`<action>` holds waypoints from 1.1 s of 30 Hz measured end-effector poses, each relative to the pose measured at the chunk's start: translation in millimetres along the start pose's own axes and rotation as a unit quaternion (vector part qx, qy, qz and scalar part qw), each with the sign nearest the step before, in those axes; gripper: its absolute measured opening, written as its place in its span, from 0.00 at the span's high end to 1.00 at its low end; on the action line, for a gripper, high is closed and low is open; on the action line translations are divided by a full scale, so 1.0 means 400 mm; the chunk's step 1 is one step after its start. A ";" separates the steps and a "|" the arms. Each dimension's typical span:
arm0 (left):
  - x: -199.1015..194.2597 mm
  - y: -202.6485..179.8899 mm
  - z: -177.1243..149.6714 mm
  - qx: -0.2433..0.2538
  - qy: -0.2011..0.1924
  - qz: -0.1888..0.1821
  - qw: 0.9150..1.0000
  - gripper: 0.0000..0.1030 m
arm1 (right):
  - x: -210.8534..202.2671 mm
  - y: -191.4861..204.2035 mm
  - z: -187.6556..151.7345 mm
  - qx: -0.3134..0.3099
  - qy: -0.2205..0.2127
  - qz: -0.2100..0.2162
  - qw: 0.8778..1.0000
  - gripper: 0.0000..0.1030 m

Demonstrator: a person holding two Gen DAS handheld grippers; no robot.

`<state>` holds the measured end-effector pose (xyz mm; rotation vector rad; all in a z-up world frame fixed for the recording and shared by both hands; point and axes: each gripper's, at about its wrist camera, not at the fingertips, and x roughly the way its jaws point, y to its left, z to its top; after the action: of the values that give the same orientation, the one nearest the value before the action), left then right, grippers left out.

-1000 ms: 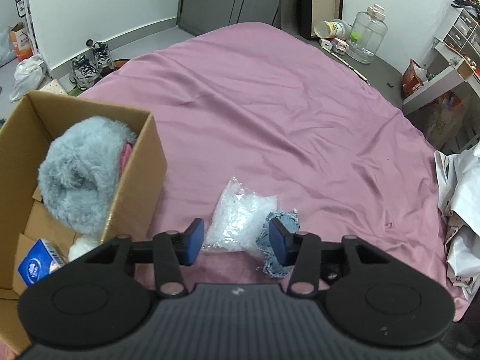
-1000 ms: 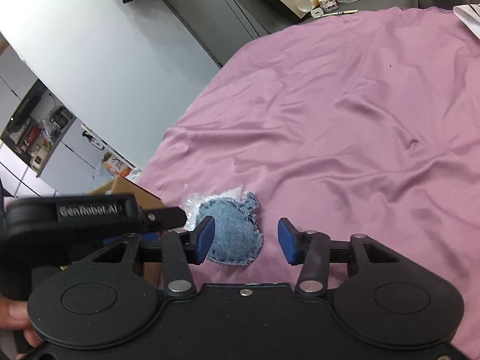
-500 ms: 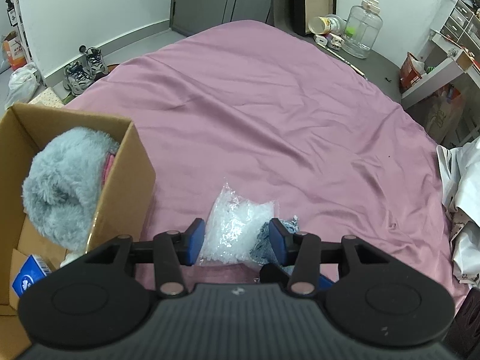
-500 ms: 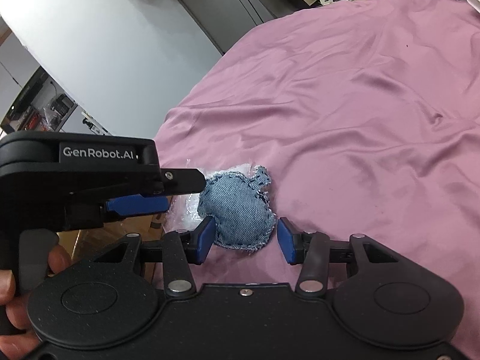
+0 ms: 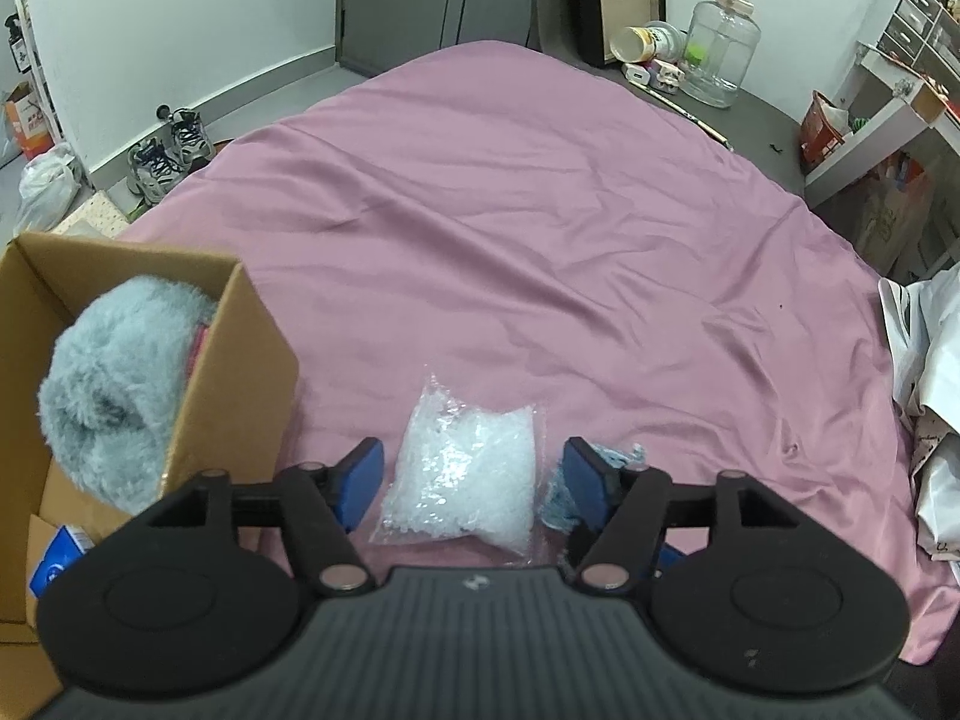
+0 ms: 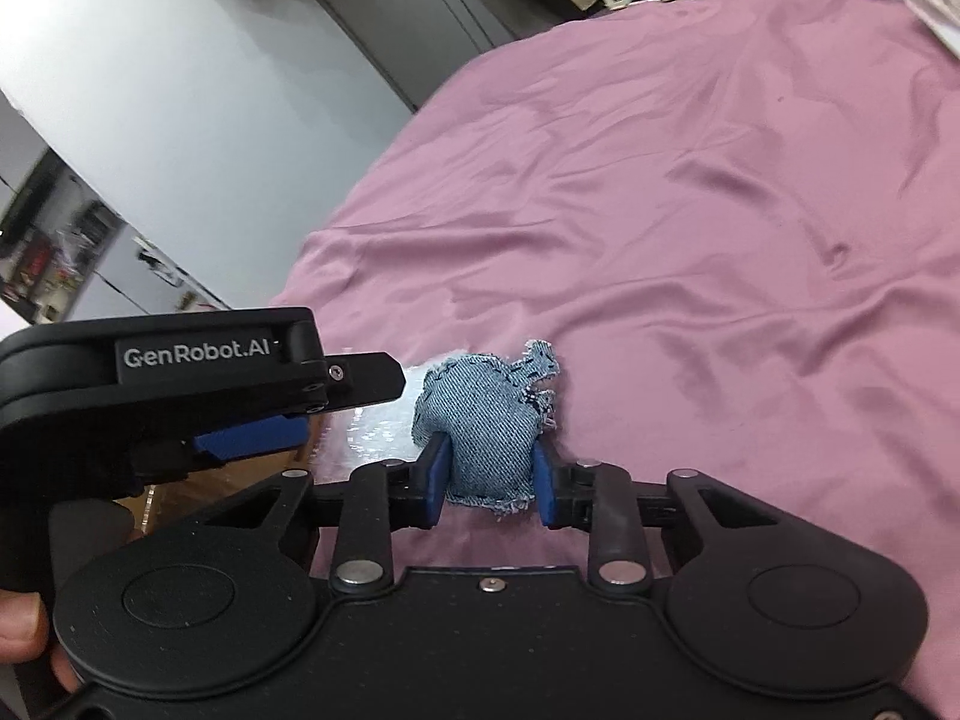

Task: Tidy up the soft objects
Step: 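Grasp the filling bag with the left tool while the right tool grasps the denim patch, then carry the filling bag with the left tool while the right tool carries the denim patch to the box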

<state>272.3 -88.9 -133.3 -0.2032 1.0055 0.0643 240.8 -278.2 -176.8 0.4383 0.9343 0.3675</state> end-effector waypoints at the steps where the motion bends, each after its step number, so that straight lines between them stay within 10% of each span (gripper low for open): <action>1: 0.003 -0.003 0.000 0.003 0.000 0.002 1.000 0.33 | -0.003 0.000 0.003 -0.002 0.003 -0.010 1.000 0.72; 17: 0.085 -0.005 -0.025 -0.001 0.033 0.028 0.999 0.30 | -0.042 -0.033 0.009 0.039 0.039 -0.088 0.995 0.72; 27: 0.074 0.010 -0.017 -0.019 0.034 0.005 0.999 0.63 | -0.026 -0.051 0.018 0.055 0.039 -0.064 0.996 0.59; 33: 0.036 0.008 -0.008 -0.015 0.027 -0.006 1.000 0.66 | -0.042 -0.041 0.022 0.037 0.032 -0.071 0.996 0.79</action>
<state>276.8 -87.0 -147.5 -0.2396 1.0574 0.0632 240.9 -302.0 -169.1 0.4268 1.0381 0.2188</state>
